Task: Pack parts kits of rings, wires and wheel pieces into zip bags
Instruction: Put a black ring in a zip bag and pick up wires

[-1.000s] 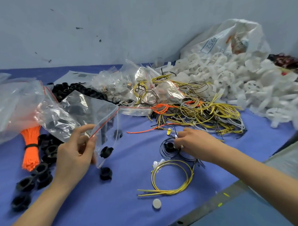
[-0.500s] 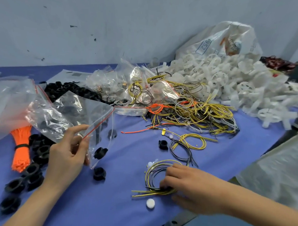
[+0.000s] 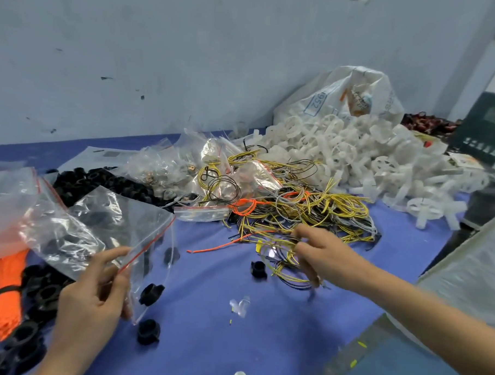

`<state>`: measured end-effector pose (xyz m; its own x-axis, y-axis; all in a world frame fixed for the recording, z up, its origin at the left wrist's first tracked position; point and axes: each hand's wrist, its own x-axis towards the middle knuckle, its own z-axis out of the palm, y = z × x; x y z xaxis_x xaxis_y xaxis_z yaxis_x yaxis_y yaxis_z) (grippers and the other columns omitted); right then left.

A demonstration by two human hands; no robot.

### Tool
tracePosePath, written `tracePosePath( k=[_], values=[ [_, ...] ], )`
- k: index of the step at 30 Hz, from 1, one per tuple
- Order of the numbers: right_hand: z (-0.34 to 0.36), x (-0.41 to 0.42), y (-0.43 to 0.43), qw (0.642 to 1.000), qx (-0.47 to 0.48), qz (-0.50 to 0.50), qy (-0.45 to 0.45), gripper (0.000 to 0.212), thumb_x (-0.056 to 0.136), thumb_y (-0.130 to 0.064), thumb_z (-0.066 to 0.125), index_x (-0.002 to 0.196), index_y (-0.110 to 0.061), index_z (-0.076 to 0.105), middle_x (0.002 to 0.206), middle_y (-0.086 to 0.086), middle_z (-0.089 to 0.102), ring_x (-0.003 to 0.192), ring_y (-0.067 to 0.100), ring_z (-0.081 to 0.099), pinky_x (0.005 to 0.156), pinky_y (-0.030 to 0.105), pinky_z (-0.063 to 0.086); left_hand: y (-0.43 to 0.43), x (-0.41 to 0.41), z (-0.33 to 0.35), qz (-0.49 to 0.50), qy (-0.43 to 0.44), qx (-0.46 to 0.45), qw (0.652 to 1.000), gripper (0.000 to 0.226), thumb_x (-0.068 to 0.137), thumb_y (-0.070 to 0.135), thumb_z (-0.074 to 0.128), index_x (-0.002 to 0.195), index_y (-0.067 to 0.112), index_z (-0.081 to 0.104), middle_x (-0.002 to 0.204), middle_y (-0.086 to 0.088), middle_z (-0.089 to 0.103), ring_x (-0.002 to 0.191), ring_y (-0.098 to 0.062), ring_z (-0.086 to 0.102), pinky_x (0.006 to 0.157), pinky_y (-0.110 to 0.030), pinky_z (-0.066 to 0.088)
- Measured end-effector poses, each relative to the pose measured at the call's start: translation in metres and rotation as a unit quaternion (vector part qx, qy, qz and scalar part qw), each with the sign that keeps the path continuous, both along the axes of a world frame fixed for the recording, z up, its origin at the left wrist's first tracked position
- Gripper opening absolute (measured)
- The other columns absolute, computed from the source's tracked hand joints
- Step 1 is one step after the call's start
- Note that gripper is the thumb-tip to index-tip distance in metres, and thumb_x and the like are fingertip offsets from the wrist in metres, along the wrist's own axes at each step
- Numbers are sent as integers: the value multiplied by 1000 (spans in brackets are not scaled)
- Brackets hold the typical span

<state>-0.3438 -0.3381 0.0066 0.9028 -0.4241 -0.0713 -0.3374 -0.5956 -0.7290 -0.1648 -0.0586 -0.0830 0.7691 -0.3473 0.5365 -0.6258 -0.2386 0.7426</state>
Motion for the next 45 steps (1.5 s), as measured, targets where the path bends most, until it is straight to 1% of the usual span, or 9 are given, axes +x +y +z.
tracePosePath(
  k=[5,9,11,14,16,22,27,40,45],
  values=[
    [44,26,-56,902,327,-218,-181,19,91,-5,43,74,-5,52,52,3,50,29,11,38,47,23,42,0,1,2,3,-2,-1,1000,33,91,29,59,106,57,50,54,7,63,38,-9,58,49,-31,49],
    [74,56,-97,846,229,-323,-358,12,84,-12,67,95,-8,68,82,-3,72,41,-1,44,49,16,39,1,4,-4,8,8,13,1000,59,91,1,60,104,57,52,56,9,64,38,-11,58,48,-24,51],
    [64,81,-105,864,66,-337,-368,15,89,-14,63,102,-8,69,85,-3,73,57,1,53,58,20,41,2,3,-2,3,3,22,1000,64,88,-6,56,104,56,53,55,10,64,36,-10,57,48,-18,49],
    [25,114,-111,920,-266,-251,-139,23,93,-21,55,112,-15,68,99,7,71,83,23,62,73,33,47,0,0,1,15,-20,9,1000,49,90,10,65,103,56,55,58,13,64,35,-7,56,48,-17,48],
    [3,121,-116,925,-335,-177,-5,27,91,-19,54,115,-20,67,103,8,70,96,30,62,81,34,46,-4,-1,4,26,-18,-6,999,31,85,32,60,101,59,55,64,18,66,36,-8,55,48,-20,48],
    [-25,122,-121,940,-310,-99,106,51,82,-17,59,132,-23,54,108,6,67,97,27,60,74,32,45,-10,-2,8,18,-18,-21,999,24,81,46,47,102,45,58,71,25,65,41,-5,54,50,-10,43],
    [-25,123,-124,939,-326,-77,82,39,85,-20,62,124,-18,56,109,10,66,98,31,59,84,37,45,-10,-3,9,17,-12,-25,999,24,83,42,46,104,40,57,68,21,64,43,1,55,51,-10,42],
    [59,116,-113,926,-201,-139,-288,15,92,-11,57,103,-4,63,92,10,71,73,19,60,67,33,45,-8,-2,6,7,-22,14,1000,56,86,-11,60,104,42,53,46,17,58,39,3,54,53,0,39],
    [67,113,-97,950,-128,-100,-268,18,91,-8,59,107,-5,66,90,8,71,64,6,55,62,23,43,-6,-4,9,-4,-15,10,1000,67,85,-13,60,102,51,52,45,17,58,38,3,53,53,1,39]
  ],
)
